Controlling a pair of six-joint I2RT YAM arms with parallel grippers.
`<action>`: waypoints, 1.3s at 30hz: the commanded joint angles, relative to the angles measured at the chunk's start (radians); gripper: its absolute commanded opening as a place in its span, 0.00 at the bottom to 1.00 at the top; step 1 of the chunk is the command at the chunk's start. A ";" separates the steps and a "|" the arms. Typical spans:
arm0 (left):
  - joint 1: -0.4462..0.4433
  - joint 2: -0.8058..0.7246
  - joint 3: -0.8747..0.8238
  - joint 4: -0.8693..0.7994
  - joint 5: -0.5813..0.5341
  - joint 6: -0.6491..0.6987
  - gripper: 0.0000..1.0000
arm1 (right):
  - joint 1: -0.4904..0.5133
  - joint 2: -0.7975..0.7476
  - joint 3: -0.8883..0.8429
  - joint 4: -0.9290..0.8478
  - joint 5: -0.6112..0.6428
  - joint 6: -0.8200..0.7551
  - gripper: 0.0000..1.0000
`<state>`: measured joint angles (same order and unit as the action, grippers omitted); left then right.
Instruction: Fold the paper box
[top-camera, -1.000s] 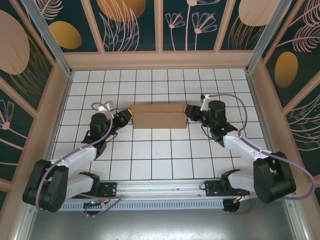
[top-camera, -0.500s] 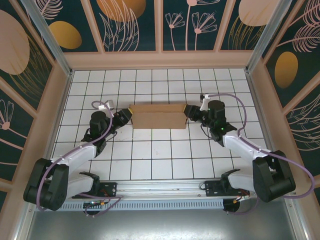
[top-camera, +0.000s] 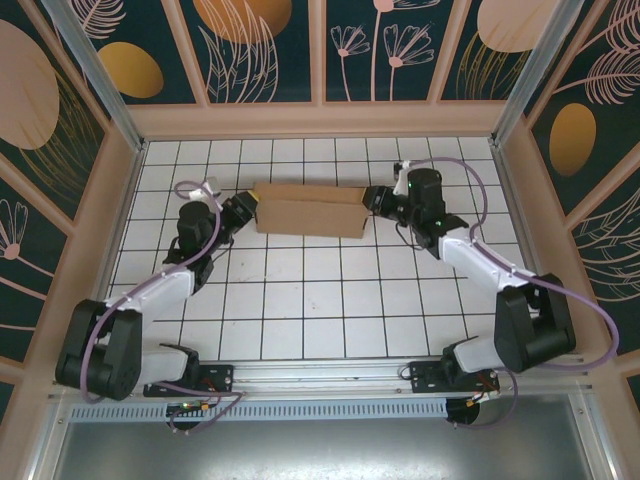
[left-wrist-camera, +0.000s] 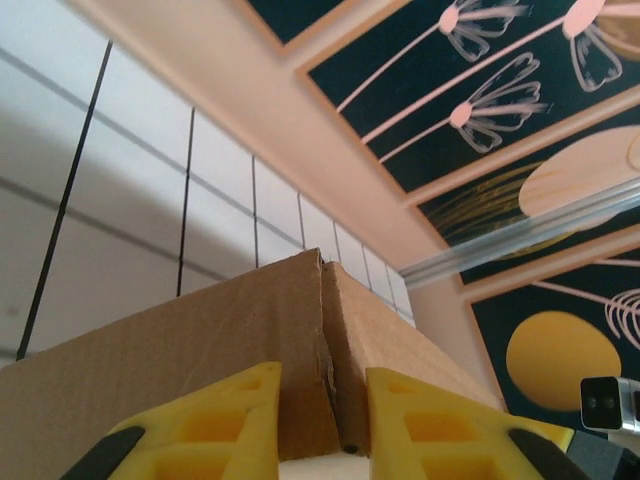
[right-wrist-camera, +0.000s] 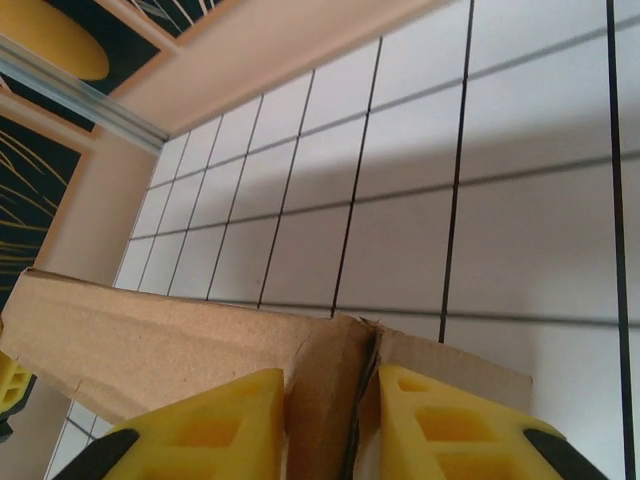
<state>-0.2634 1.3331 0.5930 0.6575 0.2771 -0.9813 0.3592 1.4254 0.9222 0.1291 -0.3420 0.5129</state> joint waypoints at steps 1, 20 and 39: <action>-0.038 0.076 0.083 0.117 0.138 0.002 0.21 | 0.013 0.058 0.092 0.069 -0.170 -0.030 0.27; -0.109 0.091 -0.226 0.333 -0.035 0.209 0.27 | 0.039 -0.027 -0.462 0.716 -0.097 -0.197 0.26; -0.132 -0.193 -0.232 -0.200 -0.224 0.219 0.60 | 0.093 -0.258 -0.512 0.259 0.146 -0.098 0.52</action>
<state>-0.4011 1.0866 0.3157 0.5480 0.0917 -0.7807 0.4538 1.1072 0.3195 0.5594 -0.2420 0.3809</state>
